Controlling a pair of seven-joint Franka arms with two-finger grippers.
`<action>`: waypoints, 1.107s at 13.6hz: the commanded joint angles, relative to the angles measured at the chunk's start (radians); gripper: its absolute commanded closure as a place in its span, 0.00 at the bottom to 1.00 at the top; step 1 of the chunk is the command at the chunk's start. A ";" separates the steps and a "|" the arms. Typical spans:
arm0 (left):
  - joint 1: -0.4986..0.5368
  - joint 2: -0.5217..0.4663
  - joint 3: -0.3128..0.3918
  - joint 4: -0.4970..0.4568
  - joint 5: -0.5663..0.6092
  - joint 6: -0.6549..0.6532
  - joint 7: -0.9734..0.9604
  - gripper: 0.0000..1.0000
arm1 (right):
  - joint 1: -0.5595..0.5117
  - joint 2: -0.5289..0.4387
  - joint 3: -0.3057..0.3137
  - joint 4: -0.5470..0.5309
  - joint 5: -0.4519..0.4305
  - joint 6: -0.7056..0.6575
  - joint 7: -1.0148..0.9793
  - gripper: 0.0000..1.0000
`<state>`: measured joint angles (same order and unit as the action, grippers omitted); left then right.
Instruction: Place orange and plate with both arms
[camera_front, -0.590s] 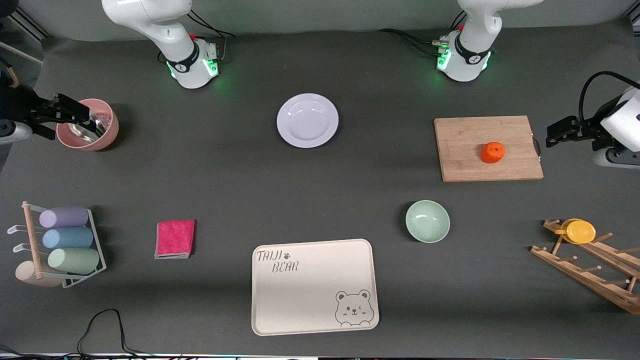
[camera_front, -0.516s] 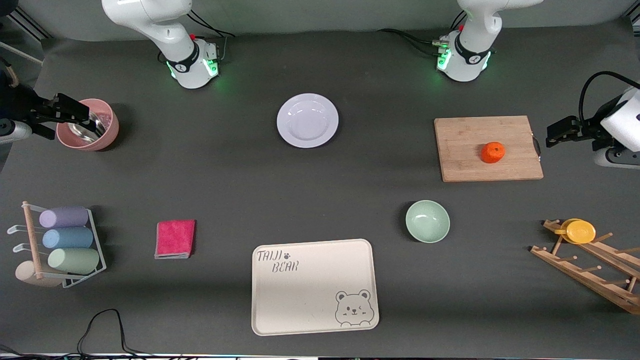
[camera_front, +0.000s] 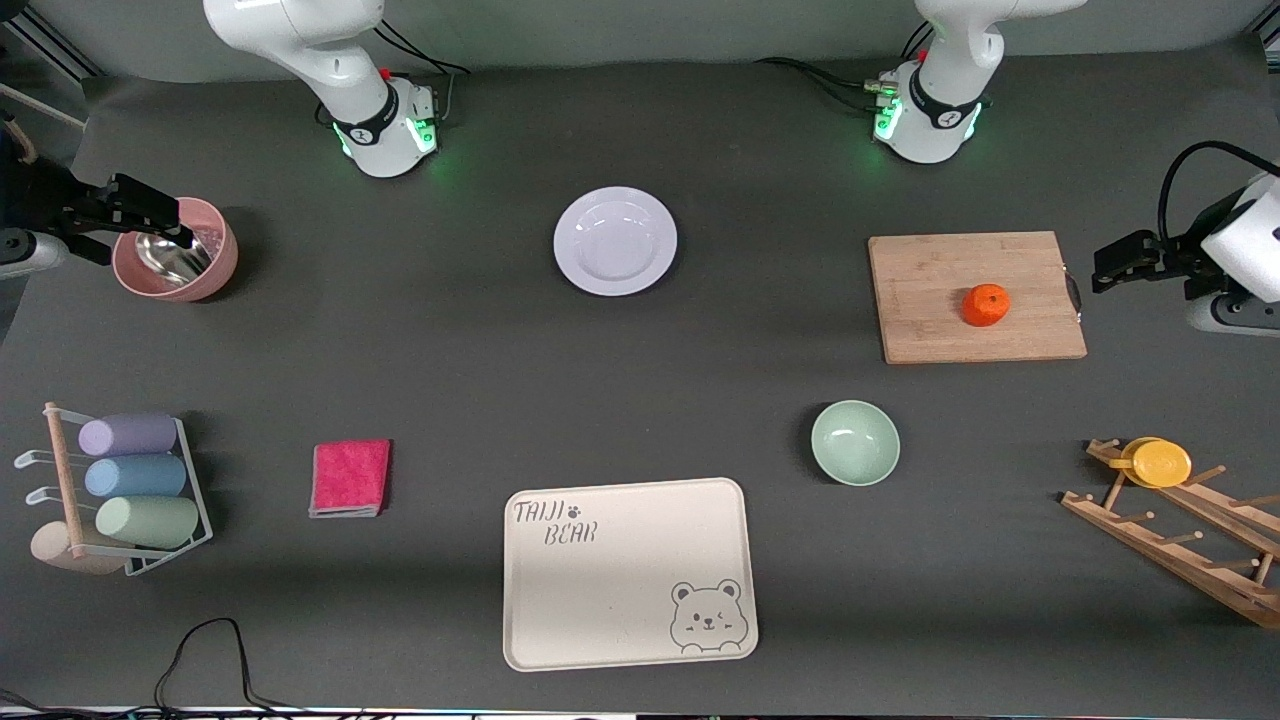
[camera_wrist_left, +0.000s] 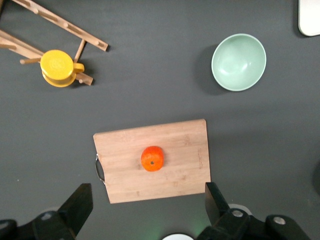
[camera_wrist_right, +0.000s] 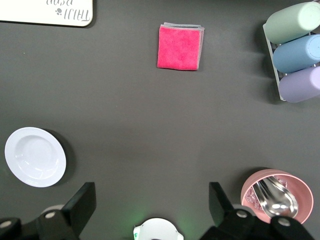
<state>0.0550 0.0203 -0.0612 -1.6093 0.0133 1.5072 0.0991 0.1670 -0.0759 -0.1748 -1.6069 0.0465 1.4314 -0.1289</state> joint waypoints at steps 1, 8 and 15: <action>0.003 -0.091 0.012 -0.035 0.007 -0.074 0.016 0.00 | 0.006 -0.010 -0.003 0.013 -0.025 -0.025 -0.012 0.00; 0.014 -0.489 0.064 -0.513 0.026 0.031 0.071 0.00 | 0.005 -0.005 -0.003 0.027 -0.027 -0.031 -0.063 0.00; 0.012 -0.494 0.067 -0.630 0.027 0.165 0.071 0.00 | 0.003 -0.007 -0.012 0.018 -0.030 -0.034 -0.063 0.01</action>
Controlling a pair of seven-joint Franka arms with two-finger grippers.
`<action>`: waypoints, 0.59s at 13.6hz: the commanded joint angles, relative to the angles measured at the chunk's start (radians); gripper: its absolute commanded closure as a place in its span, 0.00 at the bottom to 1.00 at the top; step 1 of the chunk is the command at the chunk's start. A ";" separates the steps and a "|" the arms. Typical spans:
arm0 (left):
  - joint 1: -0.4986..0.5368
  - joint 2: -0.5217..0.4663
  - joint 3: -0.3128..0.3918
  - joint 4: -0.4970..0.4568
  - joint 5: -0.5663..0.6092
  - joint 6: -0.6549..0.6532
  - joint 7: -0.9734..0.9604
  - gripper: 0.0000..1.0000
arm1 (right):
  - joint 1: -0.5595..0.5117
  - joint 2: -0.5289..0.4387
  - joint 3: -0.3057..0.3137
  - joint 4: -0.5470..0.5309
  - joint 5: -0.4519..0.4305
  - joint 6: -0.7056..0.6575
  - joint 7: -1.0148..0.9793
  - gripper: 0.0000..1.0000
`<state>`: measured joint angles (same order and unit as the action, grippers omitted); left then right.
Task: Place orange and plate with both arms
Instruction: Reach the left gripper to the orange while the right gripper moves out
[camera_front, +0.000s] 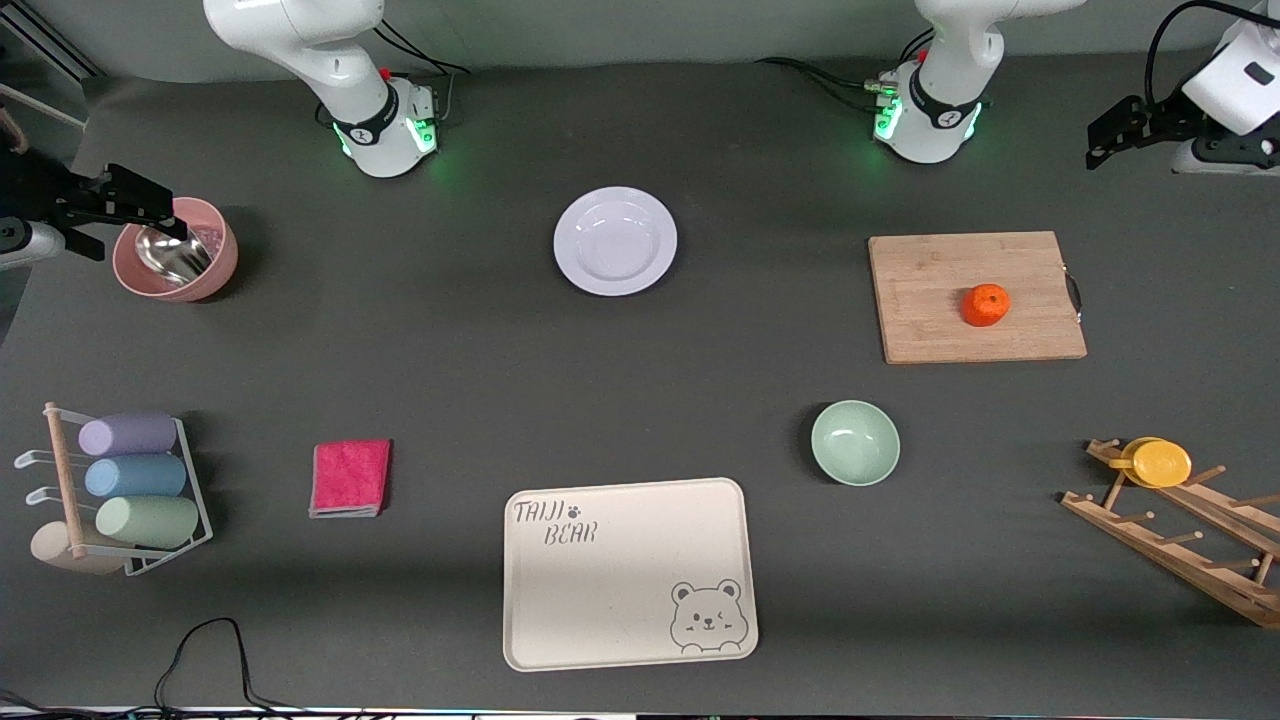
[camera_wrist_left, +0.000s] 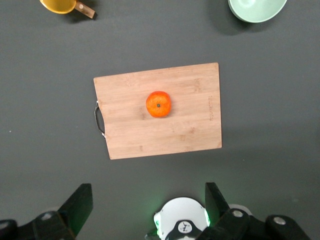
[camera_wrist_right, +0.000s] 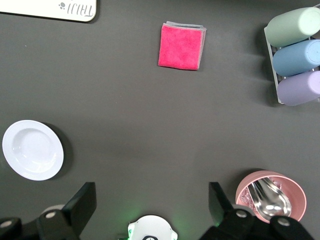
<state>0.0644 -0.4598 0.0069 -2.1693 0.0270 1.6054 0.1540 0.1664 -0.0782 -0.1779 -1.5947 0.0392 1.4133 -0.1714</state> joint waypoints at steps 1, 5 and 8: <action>0.003 -0.014 -0.002 -0.113 0.014 0.108 0.016 0.00 | 0.004 -0.003 -0.009 0.004 -0.022 -0.016 -0.022 0.01; 0.003 0.003 -0.001 -0.308 0.016 0.334 0.016 0.00 | 0.005 0.011 -0.008 -0.017 -0.022 -0.014 -0.019 0.01; 0.005 0.052 -0.001 -0.432 0.017 0.528 0.016 0.00 | 0.007 0.034 0.001 -0.016 -0.016 0.007 -0.016 0.00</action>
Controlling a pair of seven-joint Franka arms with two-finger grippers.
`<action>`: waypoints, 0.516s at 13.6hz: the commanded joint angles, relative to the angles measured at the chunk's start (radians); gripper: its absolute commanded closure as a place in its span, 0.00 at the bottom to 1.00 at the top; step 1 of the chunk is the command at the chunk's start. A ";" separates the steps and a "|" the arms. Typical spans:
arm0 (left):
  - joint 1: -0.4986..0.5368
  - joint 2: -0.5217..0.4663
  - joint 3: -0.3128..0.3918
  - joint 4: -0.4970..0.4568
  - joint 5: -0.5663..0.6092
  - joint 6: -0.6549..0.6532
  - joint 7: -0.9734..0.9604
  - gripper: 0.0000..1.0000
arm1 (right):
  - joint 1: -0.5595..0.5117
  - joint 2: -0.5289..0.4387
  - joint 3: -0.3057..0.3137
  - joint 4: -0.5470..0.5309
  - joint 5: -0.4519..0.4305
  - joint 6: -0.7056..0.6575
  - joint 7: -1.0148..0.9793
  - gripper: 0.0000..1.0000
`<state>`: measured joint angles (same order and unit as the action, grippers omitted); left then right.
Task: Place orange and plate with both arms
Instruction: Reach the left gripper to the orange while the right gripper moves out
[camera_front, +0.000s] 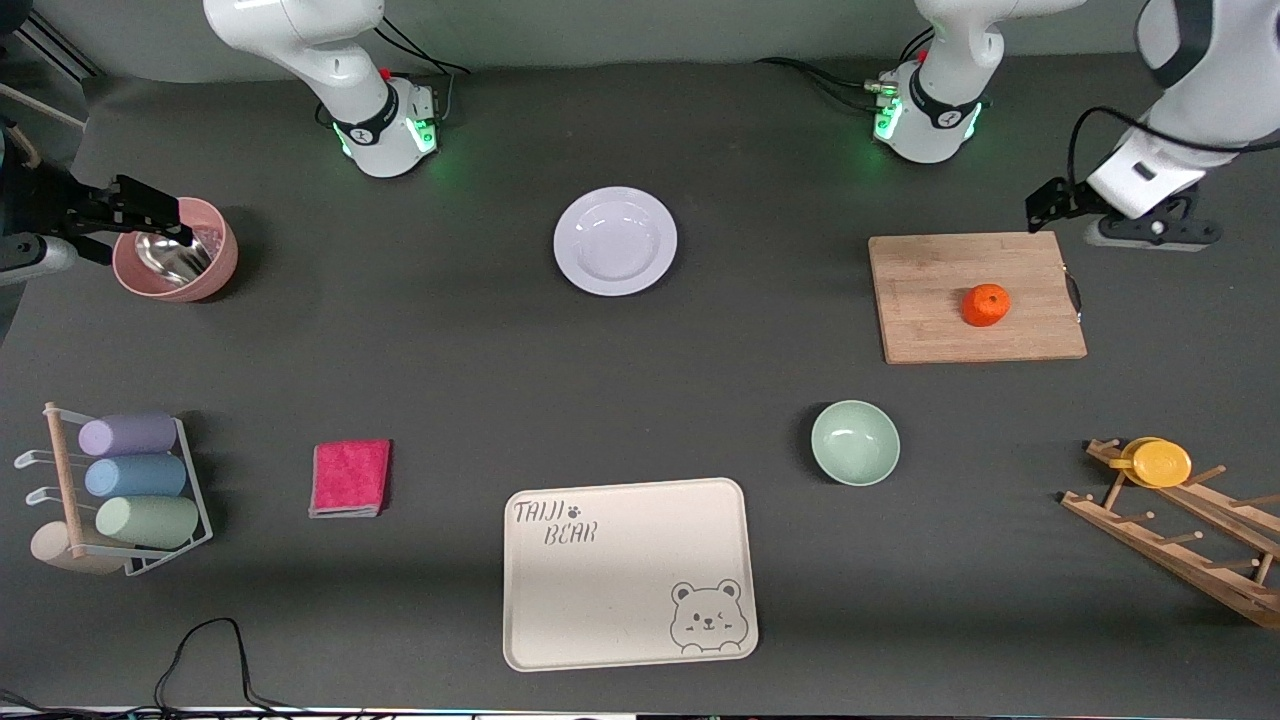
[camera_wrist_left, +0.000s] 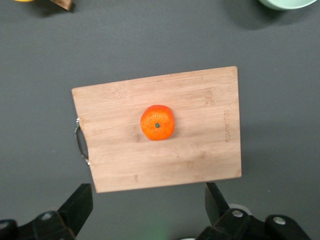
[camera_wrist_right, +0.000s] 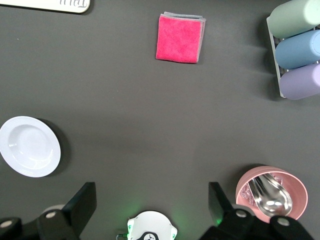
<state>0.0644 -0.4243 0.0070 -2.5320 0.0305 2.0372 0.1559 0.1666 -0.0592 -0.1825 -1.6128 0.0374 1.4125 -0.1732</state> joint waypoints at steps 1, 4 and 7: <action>0.003 0.056 -0.001 -0.089 0.014 0.157 0.014 0.00 | 0.014 0.045 0.009 0.013 -0.017 0.043 -0.012 0.00; 0.003 0.160 -0.001 -0.126 0.016 0.305 0.014 0.00 | 0.056 0.123 0.008 0.050 -0.014 0.089 -0.005 0.00; 0.003 0.235 -0.001 -0.146 0.025 0.412 0.016 0.00 | 0.059 0.188 0.008 0.076 -0.008 0.130 -0.005 0.00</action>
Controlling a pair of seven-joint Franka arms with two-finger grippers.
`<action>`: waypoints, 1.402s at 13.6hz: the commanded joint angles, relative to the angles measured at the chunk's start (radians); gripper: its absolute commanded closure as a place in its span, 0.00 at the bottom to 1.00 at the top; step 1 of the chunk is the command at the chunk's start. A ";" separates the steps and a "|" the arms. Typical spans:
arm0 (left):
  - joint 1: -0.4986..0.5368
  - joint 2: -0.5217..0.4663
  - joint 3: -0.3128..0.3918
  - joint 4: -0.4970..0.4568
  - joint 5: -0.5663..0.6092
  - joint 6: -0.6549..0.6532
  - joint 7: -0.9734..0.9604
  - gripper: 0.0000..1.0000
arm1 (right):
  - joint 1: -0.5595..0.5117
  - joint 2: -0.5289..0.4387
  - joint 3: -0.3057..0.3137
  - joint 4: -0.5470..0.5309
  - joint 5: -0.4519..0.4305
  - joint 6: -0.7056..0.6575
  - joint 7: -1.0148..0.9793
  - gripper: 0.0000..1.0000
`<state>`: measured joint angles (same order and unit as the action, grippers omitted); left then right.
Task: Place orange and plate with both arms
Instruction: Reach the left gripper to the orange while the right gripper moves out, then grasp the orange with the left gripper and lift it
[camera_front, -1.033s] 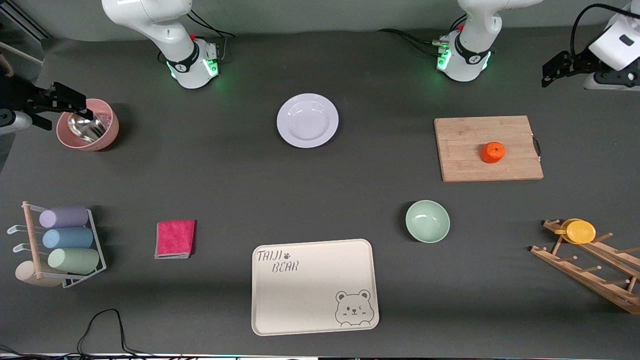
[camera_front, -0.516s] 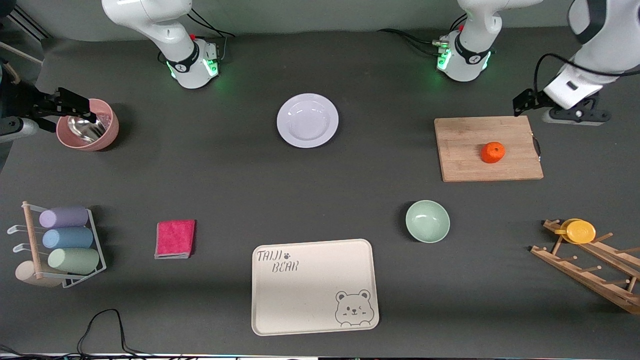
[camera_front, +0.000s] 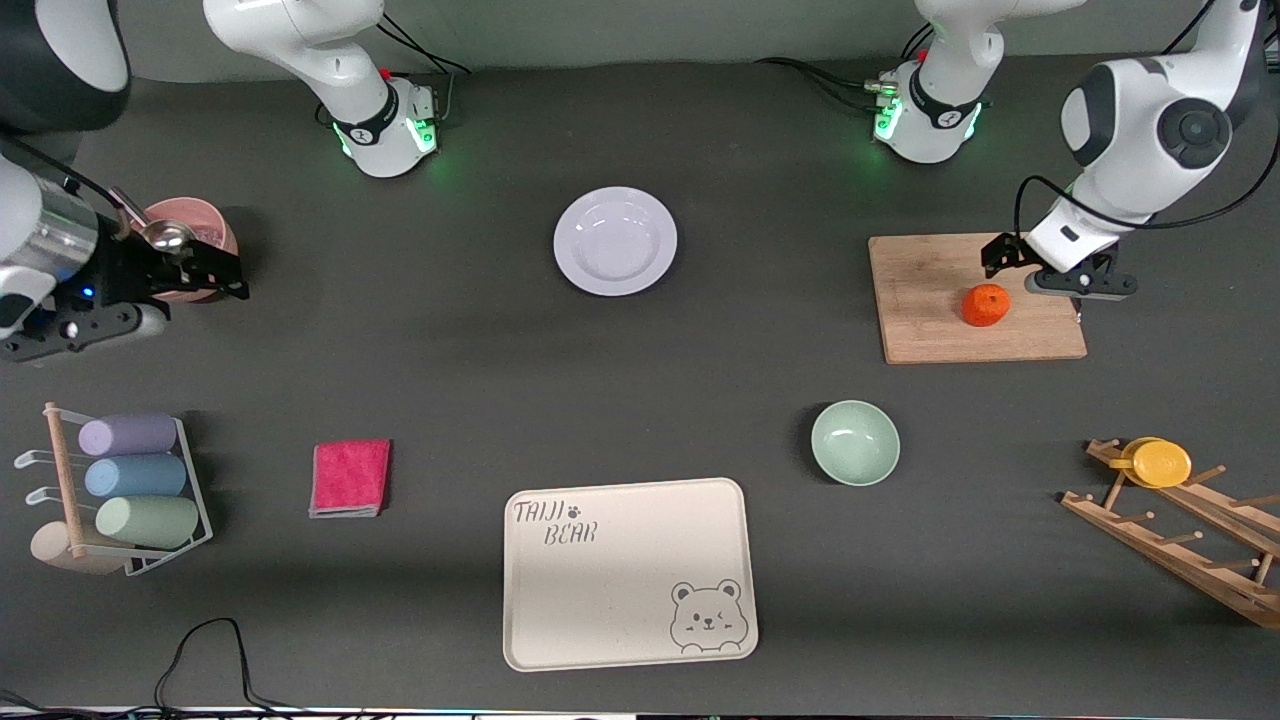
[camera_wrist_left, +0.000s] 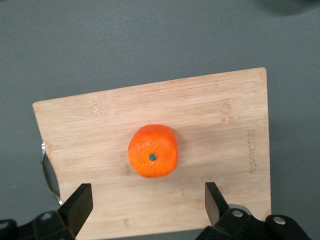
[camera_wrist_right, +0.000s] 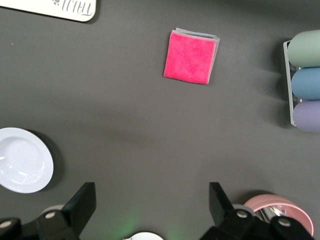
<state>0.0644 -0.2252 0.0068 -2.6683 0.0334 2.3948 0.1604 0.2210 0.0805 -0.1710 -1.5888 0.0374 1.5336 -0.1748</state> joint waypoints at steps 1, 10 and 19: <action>0.005 0.064 -0.001 -0.012 0.031 0.085 0.011 0.00 | 0.006 0.070 -0.004 0.053 -0.008 0.038 -0.005 0.00; 0.023 0.291 -0.001 -0.062 0.033 0.415 0.013 0.00 | 0.059 0.185 -0.001 0.081 0.025 0.138 -0.003 0.00; 0.023 0.303 -0.001 -0.061 0.033 0.406 0.013 0.45 | 0.058 0.222 -0.005 0.113 0.113 0.143 -0.005 0.00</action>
<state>0.0811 0.0766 0.0070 -2.7256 0.0546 2.7999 0.1616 0.2794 0.2877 -0.1679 -1.5034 0.1276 1.6854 -0.1747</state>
